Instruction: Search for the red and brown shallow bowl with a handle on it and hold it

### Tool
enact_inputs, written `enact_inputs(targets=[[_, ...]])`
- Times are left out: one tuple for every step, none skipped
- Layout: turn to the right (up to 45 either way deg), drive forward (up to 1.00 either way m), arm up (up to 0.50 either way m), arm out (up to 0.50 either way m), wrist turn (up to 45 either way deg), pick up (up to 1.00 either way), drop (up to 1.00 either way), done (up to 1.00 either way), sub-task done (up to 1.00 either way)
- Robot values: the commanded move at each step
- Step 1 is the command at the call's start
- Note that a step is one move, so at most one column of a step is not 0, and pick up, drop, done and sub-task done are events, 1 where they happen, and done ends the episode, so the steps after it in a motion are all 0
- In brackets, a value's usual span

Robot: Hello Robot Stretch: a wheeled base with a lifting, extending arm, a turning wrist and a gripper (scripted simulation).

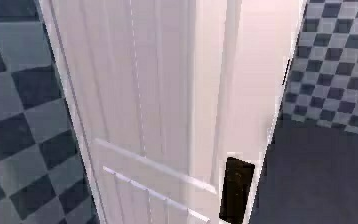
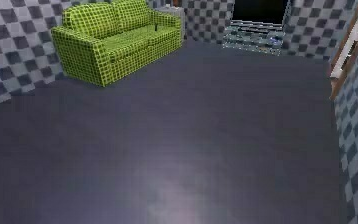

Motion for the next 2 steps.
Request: enact_inputs(targets=[[45.0, 0.0, 0.0, 0.0, 0.0, 0.0, 0.0, 0.0, 0.0], [45.0, 0.0, 0.0, 0.0, 0.0, 0.0, 0.0, 0.0, 0.0]])
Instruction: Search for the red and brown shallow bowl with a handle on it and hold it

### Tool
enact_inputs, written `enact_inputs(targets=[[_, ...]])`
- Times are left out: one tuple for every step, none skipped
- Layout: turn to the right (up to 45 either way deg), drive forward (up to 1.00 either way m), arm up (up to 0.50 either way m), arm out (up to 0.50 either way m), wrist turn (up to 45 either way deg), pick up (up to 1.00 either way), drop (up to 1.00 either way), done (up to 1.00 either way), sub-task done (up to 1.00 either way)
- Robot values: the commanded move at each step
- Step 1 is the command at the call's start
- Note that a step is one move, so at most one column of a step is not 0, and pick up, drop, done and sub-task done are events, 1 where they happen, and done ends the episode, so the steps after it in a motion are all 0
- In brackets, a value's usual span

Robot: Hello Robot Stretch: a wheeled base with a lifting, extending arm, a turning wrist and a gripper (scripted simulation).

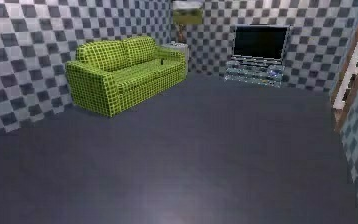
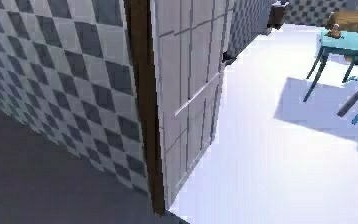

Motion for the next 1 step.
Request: enact_inputs(targets=[[45.0, 0.0, 0.0, 0.0, 0.0, 0.0, 0.0, 0.0, 0.0]])
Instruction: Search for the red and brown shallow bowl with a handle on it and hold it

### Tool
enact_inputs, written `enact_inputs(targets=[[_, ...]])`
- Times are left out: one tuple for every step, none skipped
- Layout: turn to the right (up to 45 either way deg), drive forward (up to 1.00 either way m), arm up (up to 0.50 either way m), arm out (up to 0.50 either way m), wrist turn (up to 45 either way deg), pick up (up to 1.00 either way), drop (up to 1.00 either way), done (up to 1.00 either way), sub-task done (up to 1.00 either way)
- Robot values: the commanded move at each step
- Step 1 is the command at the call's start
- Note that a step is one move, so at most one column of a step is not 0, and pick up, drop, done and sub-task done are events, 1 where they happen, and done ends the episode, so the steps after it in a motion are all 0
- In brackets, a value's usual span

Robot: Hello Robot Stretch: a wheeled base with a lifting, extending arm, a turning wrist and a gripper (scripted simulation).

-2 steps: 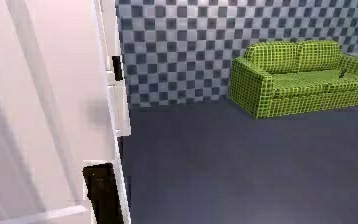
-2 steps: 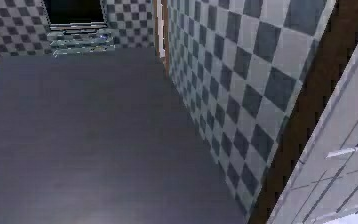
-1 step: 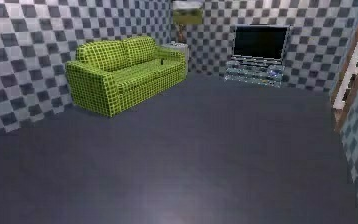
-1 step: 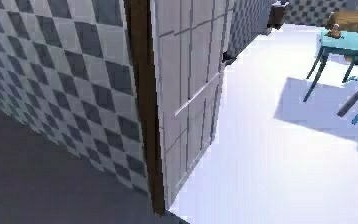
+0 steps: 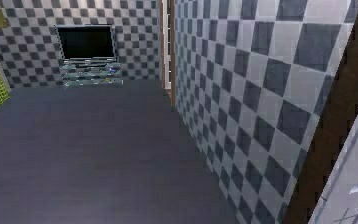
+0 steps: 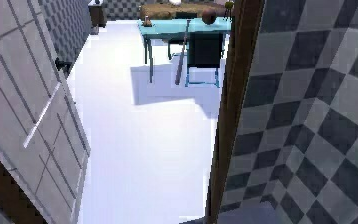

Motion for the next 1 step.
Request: enact_inputs(targets=[[3.0, 0.0, 0.0, 0.0, 0.0, 0.0, 0.0, 0.0, 0.0]])
